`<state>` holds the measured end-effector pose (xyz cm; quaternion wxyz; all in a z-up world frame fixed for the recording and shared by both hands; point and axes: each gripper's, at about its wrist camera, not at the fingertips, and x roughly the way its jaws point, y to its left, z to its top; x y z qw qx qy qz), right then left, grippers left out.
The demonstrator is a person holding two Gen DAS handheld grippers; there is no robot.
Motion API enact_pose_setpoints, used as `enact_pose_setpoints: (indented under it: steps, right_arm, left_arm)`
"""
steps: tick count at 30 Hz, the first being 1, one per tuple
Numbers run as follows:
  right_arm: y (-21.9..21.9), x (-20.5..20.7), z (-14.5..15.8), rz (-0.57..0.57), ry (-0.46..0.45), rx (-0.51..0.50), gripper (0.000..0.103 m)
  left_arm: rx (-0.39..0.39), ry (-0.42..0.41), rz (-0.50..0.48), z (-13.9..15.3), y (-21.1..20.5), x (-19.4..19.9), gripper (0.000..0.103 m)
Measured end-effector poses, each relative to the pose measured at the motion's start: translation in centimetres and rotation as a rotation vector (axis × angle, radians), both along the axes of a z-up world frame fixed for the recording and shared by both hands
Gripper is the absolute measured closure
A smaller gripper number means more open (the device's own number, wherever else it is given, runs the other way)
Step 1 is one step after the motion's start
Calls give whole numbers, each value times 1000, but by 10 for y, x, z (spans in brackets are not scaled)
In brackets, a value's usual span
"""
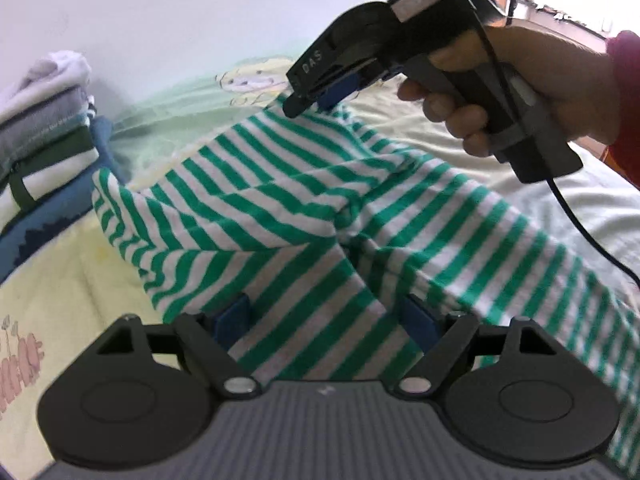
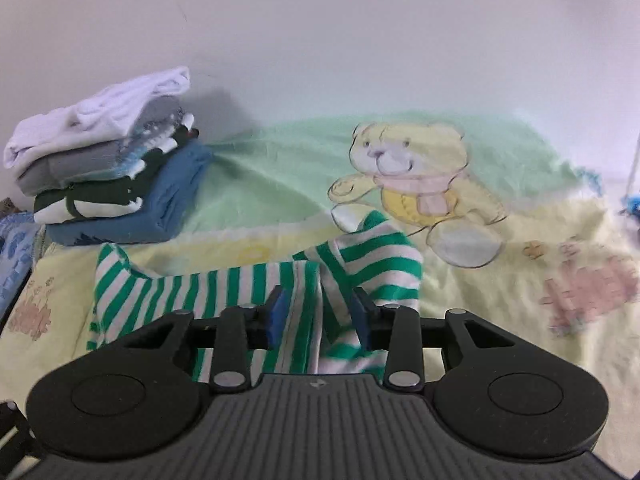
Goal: Fold clothes
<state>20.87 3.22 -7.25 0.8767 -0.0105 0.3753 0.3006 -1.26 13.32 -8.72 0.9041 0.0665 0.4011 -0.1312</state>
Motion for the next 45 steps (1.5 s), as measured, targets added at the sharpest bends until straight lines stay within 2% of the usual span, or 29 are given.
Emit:
enact_pose_setpoints:
  steps: [1, 2, 5, 8, 12, 13, 15, 16, 17, 20, 22, 23, 24, 26, 28, 29, 31, 34, 40, 45]
  right_arm:
    - [0, 1, 0, 20, 11, 8, 99]
    - [-1, 3, 1, 40, 22, 17, 99]
    - [-7, -1, 15, 92, -26, 50, 100]
    - [-10, 11, 20, 27, -84, 9, 100]
    - [-2, 24, -10, 12, -54, -76, 101]
    - [-3, 20, -11, 14, -73, -82, 100]
    - [-7, 10, -8, 5, -118, -81, 89]
    - [-13, 1, -2, -3, -132, -70, 77]
    - [-20, -9, 6, -14, -143, -54, 70]
    - [-37, -33, 14, 45, -67, -23, 71]
    - [-40, -48, 3, 87, -36, -71, 71]
    - [-40, -55, -3, 109, -25, -100, 75]
    - [-39, -61, -11, 121, -43, -148, 75]
    - [-39, -69, -15, 103, -95, -189, 63]
    - [-42, -81, -11, 86, -137, -192, 63]
    - [-45, -92, -3, 84, -150, -173, 67]
    - [-57, -115, -1, 111, -98, -158, 68]
    - [-77, -150, -2, 160, 1, -142, 86]
    - [-116, -220, -2, 256, 200, -109, 82]
    - [-147, -290, -1, 371, 267, -252, 79]
  left_arm:
    - [3, 3, 6, -3, 0, 2, 18]
    - [6, 6, 12, -5, 0, 5, 17]
    - [17, 5, 20, -10, -2, 8, 15]
    - [14, 3, 26, -12, -4, 10, 15]
    - [17, -2, 29, -15, -7, 12, 11]
    - [17, -3, 31, -16, -6, 13, 11]
    - [15, 4, 33, -15, -5, 14, 11]
    - [20, 5, 34, -13, -5, 13, 13]
    - [24, 1, 32, -11, -6, 11, 14]
    - [14, -22, 12, -3, -6, 0, 14]
    - [-14, -18, -13, -1, -10, -10, 13]
    - [-23, -13, -25, -2, -11, -13, 12]
    - [-27, -5, -38, -5, -14, -14, 10]
    - [-14, 11, -51, -11, -18, -15, 10]
    - [3, 19, -53, -15, -21, -16, 13]
    - [-1, 21, -55, -14, -21, -17, 14]
    - [-42, 14, -63, -6, -19, -27, 13]
    - [-71, 20, -96, 0, -21, -52, 13]
    - [-122, 81, -184, -3, -36, -109, 13]
    - [-140, 120, -242, -6, -53, -149, 12]
